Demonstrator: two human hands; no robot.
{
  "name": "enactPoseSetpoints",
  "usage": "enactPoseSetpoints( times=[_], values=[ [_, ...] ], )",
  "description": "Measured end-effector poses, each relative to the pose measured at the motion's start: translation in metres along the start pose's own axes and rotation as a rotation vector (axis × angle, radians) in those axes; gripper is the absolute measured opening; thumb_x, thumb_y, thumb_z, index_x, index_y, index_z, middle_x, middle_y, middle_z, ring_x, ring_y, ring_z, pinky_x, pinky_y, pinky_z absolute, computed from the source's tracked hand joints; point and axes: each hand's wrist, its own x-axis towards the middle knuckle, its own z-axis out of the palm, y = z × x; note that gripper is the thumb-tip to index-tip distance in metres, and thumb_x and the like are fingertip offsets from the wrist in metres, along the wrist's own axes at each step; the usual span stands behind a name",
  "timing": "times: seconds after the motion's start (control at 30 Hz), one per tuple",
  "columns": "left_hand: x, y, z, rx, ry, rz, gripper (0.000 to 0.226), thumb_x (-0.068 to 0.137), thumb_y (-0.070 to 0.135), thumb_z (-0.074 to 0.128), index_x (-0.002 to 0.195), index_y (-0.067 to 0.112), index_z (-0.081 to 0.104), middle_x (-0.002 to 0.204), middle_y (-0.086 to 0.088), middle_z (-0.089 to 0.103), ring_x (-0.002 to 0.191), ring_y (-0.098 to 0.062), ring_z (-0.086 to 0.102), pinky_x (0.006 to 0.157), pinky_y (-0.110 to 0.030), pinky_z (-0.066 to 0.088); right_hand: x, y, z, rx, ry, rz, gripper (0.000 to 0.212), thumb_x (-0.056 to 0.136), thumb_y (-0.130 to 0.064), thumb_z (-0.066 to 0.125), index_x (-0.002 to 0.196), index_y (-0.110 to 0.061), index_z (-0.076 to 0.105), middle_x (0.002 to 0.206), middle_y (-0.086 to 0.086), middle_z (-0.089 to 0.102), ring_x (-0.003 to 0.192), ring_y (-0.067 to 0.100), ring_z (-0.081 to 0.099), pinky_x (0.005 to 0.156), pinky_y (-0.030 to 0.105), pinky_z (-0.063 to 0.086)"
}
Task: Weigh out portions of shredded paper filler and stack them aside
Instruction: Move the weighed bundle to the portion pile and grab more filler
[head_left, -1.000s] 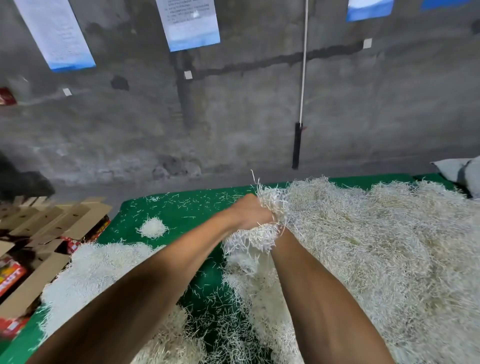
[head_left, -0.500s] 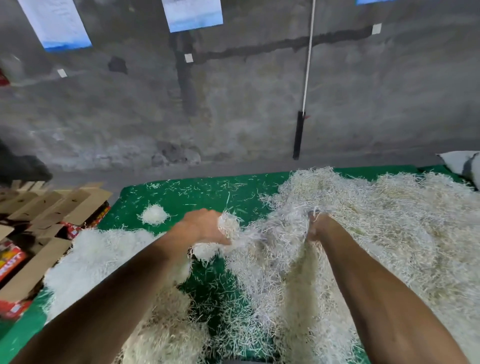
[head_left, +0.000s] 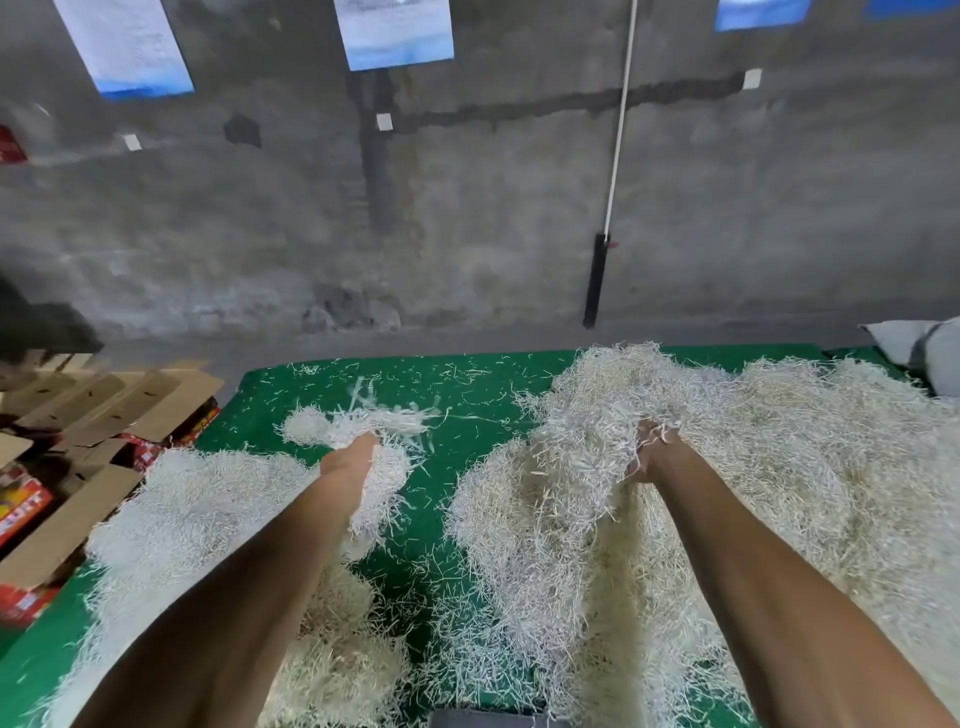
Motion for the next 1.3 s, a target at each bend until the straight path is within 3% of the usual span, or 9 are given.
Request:
enactPoseSetpoints(
  times=[0.13, 0.2, 0.27, 0.4, 0.53, 0.77, 0.93, 1.1, 1.3],
  values=[
    [-0.006, -0.010, 0.007, -0.253, -0.195, -0.036, 0.088, 0.093, 0.062, 0.054, 0.160, 0.014, 0.023, 0.163, -0.020, 0.025, 0.148, -0.044, 0.027, 0.122, -0.056, 0.019, -0.008, -0.004, 0.008, 0.212, -0.110, 0.053, 0.048, 0.109, -0.018, 0.048, 0.152, 0.001, 0.039, 0.140, 0.008, 0.055, 0.115, 0.015, 0.060, 0.102, 0.026, 0.051],
    [-0.011, -0.007, 0.010, -0.410, -0.306, -0.048, 0.083, 0.095, 0.063, 0.049, 0.159, 0.015, 0.026, 0.164, -0.019, 0.025, 0.149, -0.043, 0.027, 0.123, -0.056, 0.017, -0.019, -0.016, 0.007, 0.614, -0.201, 0.095, 0.045, 0.111, -0.006, 0.033, 0.155, 0.004, 0.031, 0.129, -0.003, 0.054, 0.084, 0.002, 0.051, 0.075, 0.018, 0.057],
    [-0.020, 0.003, 0.011, -0.478, -0.359, -0.047, 0.083, 0.095, 0.064, 0.050, 0.160, 0.018, 0.026, 0.165, -0.017, 0.023, 0.150, -0.041, 0.025, 0.124, -0.056, 0.016, -0.019, -0.012, 0.012, 0.550, -0.112, 0.073, 0.046, 0.113, -0.013, 0.026, 0.156, 0.005, 0.029, 0.111, 0.002, 0.055, 0.075, 0.007, 0.049, 0.057, 0.025, 0.055],
    [-0.043, 0.032, 0.016, -0.305, -0.365, 0.076, 0.091, 0.090, 0.058, 0.063, 0.159, 0.015, 0.023, 0.165, -0.014, 0.023, 0.150, -0.037, 0.025, 0.123, -0.055, 0.018, -0.046, 0.006, 0.001, 0.373, -0.029, 0.182, 0.067, 0.097, -0.049, 0.068, 0.135, 0.004, 0.051, 0.128, 0.023, 0.060, 0.104, 0.034, 0.066, 0.083, 0.041, 0.060],
    [-0.079, 0.050, 0.027, -0.068, -0.392, 0.293, 0.098, 0.076, 0.055, 0.080, 0.151, 0.007, 0.038, 0.157, -0.016, 0.038, 0.143, -0.039, 0.037, 0.116, -0.058, 0.027, -0.072, -0.003, -0.016, 0.533, 0.028, 0.082, 0.035, 0.092, -0.028, 0.079, 0.095, -0.002, 0.056, 0.088, 0.013, 0.063, 0.071, 0.024, 0.066, 0.074, 0.046, 0.064],
    [-0.140, 0.044, 0.038, 0.098, -0.483, 0.434, 0.132, 0.053, 0.061, 0.092, 0.154, 0.005, 0.027, 0.157, -0.014, 0.037, 0.144, -0.036, 0.037, 0.115, -0.056, 0.032, -0.163, -0.061, -0.001, 0.043, 0.472, -0.417, 0.068, 0.086, 0.003, 0.068, 0.147, -0.015, 0.043, 0.148, 0.011, 0.039, 0.118, 0.026, 0.053, 0.082, 0.038, 0.058],
    [-0.168, 0.022, 0.022, 0.074, -0.575, 0.396, 0.150, 0.040, 0.082, 0.085, 0.159, 0.018, 0.020, 0.166, -0.008, 0.020, 0.150, -0.034, 0.026, 0.115, -0.063, 0.026, -0.212, -0.068, 0.017, 0.691, 0.222, -0.500, 0.042, 0.104, -0.026, 0.054, 0.145, -0.018, 0.050, 0.142, 0.001, 0.051, 0.121, 0.018, 0.057, 0.097, 0.040, 0.053],
    [-0.166, -0.015, 0.004, 0.061, -0.596, 0.344, 0.130, 0.056, 0.093, 0.066, 0.160, 0.030, 0.020, 0.168, -0.002, 0.013, 0.152, -0.033, 0.020, 0.115, -0.062, 0.026, -0.235, -0.078, 0.020, 0.908, -0.054, -0.478, 0.041, 0.100, -0.033, 0.063, 0.139, -0.021, 0.057, 0.121, -0.019, 0.059, 0.096, -0.010, 0.062, 0.079, 0.016, 0.047],
    [-0.129, -0.053, -0.020, -0.068, -0.538, 0.195, 0.098, 0.088, 0.064, 0.062, 0.162, 0.026, 0.009, 0.168, -0.006, 0.010, 0.152, -0.033, 0.019, 0.119, -0.056, 0.022, -0.235, -0.069, 0.040, 0.766, 0.362, -0.224, 0.034, 0.102, -0.049, 0.058, 0.103, -0.015, 0.063, 0.086, -0.007, 0.065, 0.073, 0.007, 0.060, 0.061, 0.028, 0.046]
  ],
)
